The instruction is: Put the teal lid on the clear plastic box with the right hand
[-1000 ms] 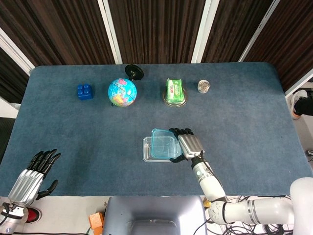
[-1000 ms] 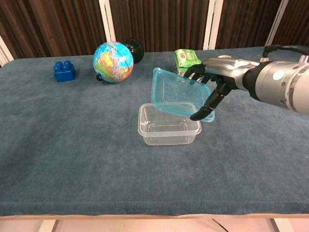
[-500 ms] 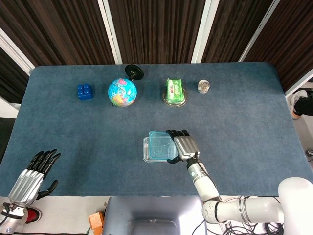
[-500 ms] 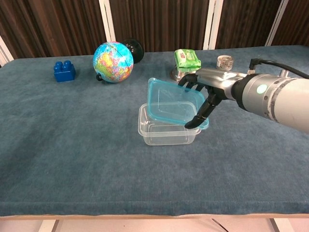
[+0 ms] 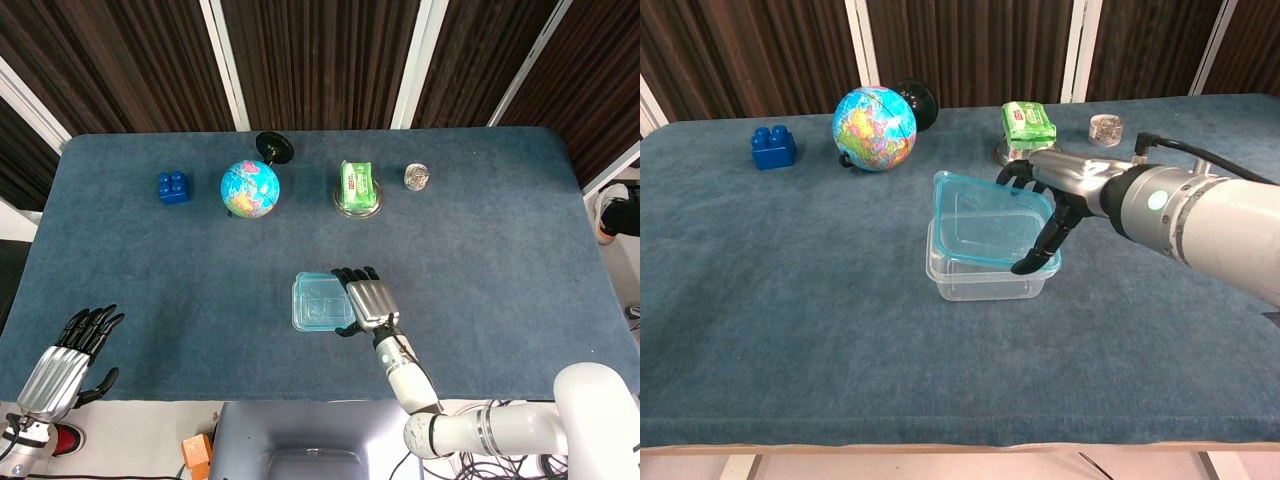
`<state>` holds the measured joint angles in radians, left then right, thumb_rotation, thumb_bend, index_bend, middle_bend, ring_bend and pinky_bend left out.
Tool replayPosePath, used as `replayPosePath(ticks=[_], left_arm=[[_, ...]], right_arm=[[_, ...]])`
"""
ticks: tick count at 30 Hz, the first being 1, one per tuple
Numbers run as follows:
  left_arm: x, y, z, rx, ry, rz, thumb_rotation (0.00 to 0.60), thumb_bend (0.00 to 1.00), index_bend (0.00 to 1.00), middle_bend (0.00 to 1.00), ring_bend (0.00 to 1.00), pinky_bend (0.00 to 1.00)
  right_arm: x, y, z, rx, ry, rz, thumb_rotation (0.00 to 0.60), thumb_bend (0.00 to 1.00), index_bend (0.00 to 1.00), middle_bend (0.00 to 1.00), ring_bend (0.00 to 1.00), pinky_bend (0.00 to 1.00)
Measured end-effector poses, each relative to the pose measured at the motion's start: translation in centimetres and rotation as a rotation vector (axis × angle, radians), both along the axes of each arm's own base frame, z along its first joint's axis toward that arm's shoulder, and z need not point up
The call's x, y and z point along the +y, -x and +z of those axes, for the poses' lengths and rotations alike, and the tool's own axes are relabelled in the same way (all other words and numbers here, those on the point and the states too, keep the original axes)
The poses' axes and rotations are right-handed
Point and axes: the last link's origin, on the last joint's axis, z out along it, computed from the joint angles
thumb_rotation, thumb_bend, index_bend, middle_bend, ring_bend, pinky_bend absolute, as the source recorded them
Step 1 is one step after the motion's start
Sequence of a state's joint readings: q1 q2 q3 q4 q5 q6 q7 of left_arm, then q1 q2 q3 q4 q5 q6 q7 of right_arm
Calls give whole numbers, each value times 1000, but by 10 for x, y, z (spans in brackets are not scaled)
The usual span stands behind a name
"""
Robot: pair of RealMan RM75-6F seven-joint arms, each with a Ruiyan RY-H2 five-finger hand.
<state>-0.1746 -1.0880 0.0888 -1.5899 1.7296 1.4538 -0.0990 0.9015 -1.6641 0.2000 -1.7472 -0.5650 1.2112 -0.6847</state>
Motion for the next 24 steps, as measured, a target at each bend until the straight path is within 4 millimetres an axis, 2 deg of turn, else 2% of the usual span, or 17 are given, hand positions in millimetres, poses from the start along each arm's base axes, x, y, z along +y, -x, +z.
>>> replayPosePath(ticks=[24], left_arm=[[0,2,2,-2,-5,4,600,391,0,1,0,0]], right_arm=[[-3,-2,-16,21,8,12,600,46,780,435,205,104]])
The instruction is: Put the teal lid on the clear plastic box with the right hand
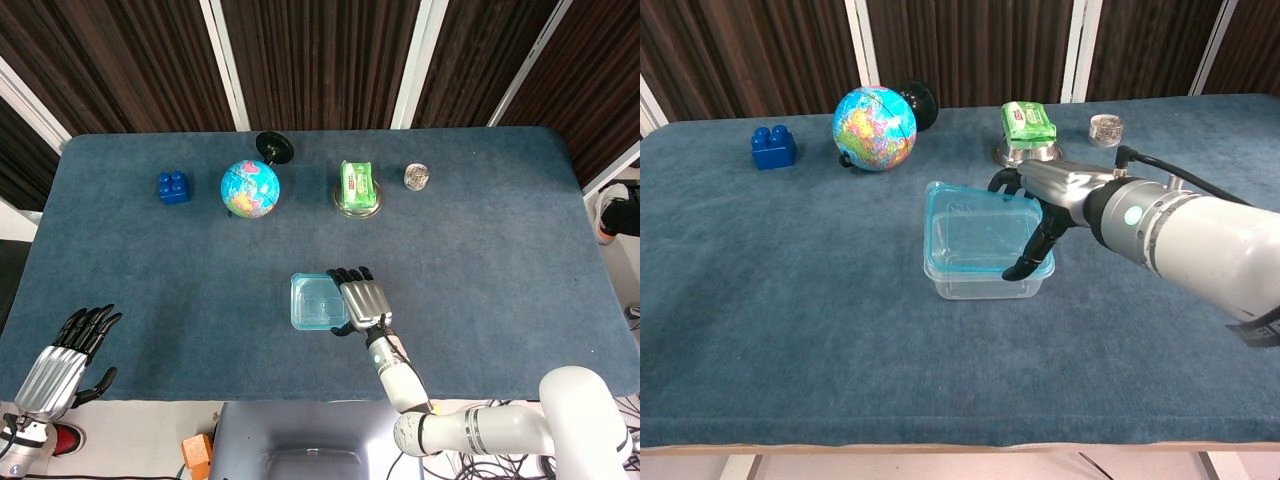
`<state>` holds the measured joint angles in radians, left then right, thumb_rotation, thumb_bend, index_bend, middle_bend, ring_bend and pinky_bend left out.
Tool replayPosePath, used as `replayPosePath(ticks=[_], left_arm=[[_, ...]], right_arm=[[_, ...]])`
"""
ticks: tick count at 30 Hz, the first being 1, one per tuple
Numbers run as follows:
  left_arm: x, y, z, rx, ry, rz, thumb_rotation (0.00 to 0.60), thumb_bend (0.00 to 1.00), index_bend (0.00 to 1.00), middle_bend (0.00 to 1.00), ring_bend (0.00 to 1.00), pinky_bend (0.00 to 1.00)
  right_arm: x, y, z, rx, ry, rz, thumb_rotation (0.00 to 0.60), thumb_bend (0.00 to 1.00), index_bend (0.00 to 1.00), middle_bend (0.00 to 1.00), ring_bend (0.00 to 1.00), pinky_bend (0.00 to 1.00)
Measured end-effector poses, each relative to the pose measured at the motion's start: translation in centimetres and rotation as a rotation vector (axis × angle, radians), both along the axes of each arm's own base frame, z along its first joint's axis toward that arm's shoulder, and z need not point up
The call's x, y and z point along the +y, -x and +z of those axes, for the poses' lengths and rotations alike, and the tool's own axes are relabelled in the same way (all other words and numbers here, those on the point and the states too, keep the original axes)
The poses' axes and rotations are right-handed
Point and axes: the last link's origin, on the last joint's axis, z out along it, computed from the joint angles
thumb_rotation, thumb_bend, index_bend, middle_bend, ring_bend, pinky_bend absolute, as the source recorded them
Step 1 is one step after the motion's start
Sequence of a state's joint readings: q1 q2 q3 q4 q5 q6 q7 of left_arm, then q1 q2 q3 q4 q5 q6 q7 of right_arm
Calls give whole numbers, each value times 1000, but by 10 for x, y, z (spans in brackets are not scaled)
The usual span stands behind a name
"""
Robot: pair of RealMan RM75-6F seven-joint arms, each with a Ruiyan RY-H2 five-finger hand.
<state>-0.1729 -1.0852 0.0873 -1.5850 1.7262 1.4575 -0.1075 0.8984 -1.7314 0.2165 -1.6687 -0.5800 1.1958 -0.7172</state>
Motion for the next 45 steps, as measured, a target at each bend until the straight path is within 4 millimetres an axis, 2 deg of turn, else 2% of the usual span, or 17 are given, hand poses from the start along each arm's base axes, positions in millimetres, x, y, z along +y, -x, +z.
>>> replayPosePath(ticks=[10,20,26,31,35,39,45], left_arm=[[0,1,1,-4,-3,0,600,391,0,1,0,0],[-1,1,3,-9,-6,-1,600,390,0,1,0,0],[-1,1,3,-11,-7,0,600,391,0,1,0,0],[-1,2,4,-15,-8,3,600,391,0,1,0,0],[0,2,5,-18,-9,5,600,390,0,1,0,0],[0,2,5,-21,-11,5,600,391,0,1,0,0],[-1,2,6,-24,-12,5,600,392,0,1,0,0]], right_arm=[[0,1,-5,13,-4,-1,600,46,776,435,205,104],[0,2,-7,68,-17,-14,600,46,686,435,201,97],[1,0,-9,83,-31,-22,600,46,566,395,164,89],[1,0,-10,111,-51,-29,600,45,388,275,91,54],[1,-2,-7,152,-68,-26,600,46,209,168,22,27],[0,-4,-5,179,-71,-21,600,46,77,91,0,1],[-1,-6,-1,196,-72,-16,600,46,10,50,0,0]])
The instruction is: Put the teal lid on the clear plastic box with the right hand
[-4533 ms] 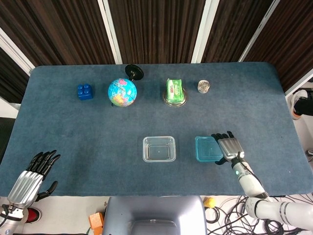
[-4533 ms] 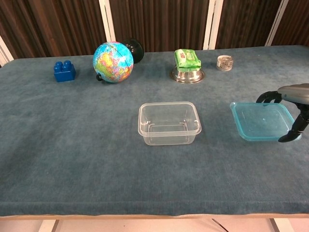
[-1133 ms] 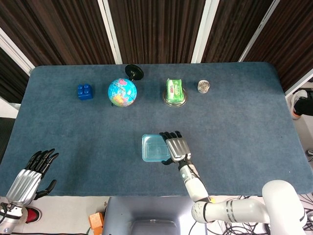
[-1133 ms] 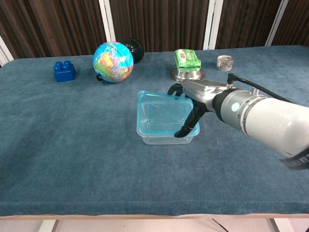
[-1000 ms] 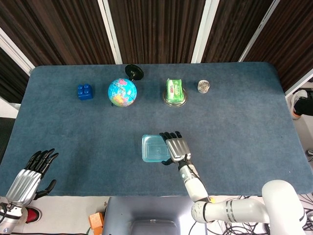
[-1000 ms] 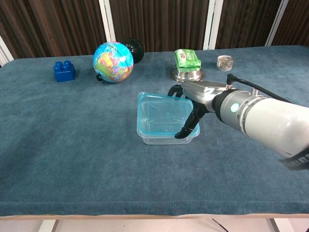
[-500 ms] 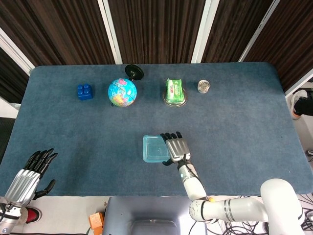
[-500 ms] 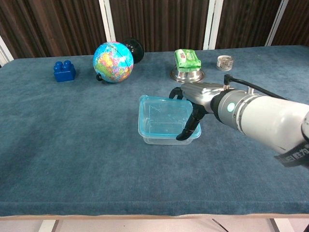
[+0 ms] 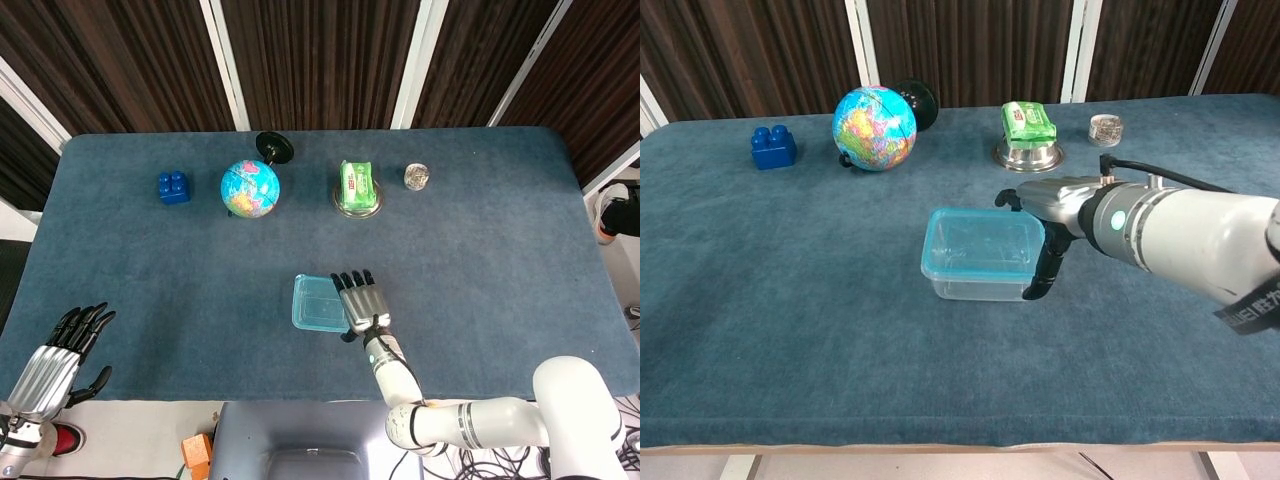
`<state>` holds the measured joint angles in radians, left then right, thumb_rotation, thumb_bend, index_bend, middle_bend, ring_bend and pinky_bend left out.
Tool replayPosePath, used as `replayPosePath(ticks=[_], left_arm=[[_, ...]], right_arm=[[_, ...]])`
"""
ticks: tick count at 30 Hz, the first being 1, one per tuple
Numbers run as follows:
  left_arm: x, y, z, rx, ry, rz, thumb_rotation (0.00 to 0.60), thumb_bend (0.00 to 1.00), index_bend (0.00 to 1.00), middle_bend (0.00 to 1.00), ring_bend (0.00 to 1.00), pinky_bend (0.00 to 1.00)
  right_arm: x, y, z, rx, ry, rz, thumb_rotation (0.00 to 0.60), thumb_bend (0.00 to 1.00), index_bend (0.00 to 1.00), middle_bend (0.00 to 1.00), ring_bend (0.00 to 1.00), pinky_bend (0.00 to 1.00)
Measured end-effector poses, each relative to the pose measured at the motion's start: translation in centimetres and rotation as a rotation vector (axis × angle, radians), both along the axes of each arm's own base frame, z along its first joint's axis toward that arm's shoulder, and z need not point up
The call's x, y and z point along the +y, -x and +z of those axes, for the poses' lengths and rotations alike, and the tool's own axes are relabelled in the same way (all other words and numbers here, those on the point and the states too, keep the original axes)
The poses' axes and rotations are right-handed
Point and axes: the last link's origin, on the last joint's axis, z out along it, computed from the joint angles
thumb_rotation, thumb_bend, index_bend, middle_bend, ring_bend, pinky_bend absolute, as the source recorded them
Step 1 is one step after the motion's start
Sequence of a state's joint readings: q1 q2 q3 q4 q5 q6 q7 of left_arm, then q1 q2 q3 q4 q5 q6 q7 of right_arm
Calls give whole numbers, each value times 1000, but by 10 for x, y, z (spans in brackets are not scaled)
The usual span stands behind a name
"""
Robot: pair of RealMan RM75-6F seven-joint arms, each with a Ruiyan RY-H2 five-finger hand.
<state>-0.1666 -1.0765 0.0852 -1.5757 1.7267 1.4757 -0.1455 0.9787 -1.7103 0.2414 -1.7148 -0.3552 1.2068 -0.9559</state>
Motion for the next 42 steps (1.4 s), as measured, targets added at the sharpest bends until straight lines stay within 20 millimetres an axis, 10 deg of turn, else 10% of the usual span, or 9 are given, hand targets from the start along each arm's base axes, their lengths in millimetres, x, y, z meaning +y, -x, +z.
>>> replayPosePath(ticks=[20,26,33,42], left_arm=[[0,2,3,-6,-8,8,600,391,0,1,0,0],[0,1,3,-6,-8,7,600,391,0,1,0,0],[0,1,2,-4,-5,8,600,391,0,1,0,0],[1,3,5,-12,-10,13,600,391,0,1,0,0]], right_arm=[[5,0,33,41,-4,74,600,46,11,0,0,0],[9,-4,46,6,0,141,600,260,154,0,0,0],[8,-10,31,-23,12,181,600,468,246,0,0,0],[3,-28,-1,-48,37,190,600,477,282,0,0,0]])
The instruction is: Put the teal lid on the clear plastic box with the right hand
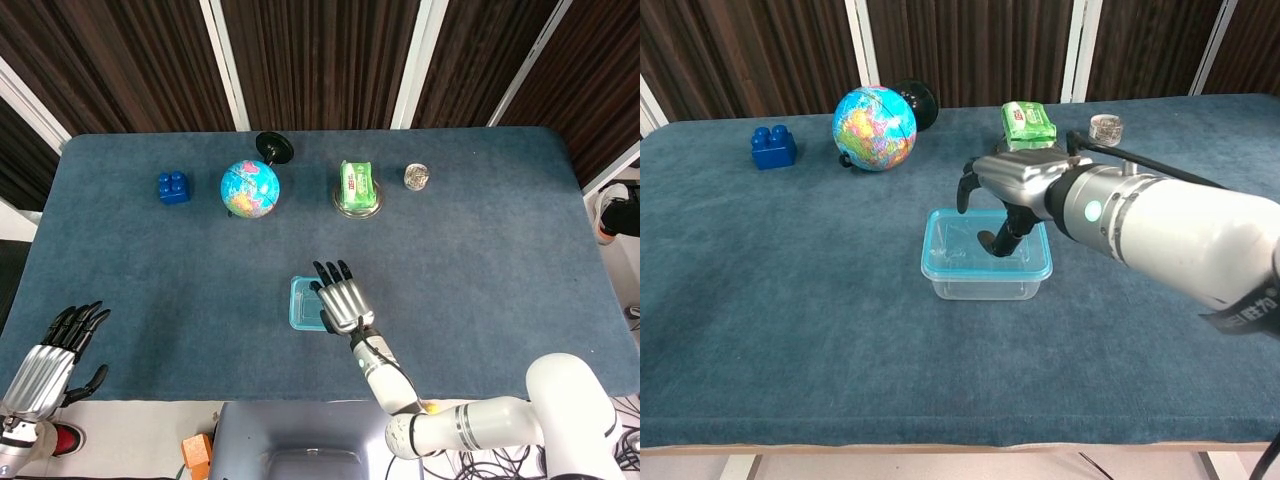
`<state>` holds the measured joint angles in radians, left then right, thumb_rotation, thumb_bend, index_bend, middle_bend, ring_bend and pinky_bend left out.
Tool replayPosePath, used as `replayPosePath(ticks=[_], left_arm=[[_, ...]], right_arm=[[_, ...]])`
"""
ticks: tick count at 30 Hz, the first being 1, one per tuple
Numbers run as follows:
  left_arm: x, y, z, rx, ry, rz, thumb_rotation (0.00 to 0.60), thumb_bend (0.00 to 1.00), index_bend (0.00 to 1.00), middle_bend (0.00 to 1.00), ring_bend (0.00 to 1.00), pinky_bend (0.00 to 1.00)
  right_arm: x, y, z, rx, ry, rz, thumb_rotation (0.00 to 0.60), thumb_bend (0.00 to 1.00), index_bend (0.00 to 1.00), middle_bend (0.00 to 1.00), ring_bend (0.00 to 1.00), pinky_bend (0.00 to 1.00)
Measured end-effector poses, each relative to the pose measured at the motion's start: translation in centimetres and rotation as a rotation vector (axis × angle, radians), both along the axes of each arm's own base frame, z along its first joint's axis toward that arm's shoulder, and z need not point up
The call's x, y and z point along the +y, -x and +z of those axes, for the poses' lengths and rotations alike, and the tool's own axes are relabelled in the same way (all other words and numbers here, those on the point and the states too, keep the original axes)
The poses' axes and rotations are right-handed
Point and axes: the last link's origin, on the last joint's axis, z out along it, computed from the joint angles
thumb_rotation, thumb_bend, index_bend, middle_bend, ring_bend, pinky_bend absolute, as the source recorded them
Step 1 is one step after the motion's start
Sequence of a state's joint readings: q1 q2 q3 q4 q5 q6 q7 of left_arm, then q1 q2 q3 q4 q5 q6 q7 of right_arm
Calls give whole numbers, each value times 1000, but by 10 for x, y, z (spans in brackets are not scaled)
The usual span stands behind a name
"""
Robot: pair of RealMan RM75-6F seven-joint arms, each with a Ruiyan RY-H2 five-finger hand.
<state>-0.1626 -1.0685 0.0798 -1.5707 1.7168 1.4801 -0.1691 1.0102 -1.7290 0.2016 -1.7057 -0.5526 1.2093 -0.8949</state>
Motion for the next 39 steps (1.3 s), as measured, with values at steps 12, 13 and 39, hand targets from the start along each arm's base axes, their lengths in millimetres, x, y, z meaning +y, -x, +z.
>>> replayPosePath(ticks=[12,13,39], left_arm=[[-1,0,1,-6,1,-3,600,391,0,1,0,0],[-1,1,1,-5,1,-2,600,392,0,1,0,0],[1,1,2,-8,-5,0,600,392,0,1,0,0]], right_arm=[[-5,-3,-8,12,8,-24,600,501,286,0,0,0],[-5,-4,-9,12,8,-26,600,505,288,0,0,0],[-7,1,-20,33,-11,-51,600,553,331,0,0,0]])
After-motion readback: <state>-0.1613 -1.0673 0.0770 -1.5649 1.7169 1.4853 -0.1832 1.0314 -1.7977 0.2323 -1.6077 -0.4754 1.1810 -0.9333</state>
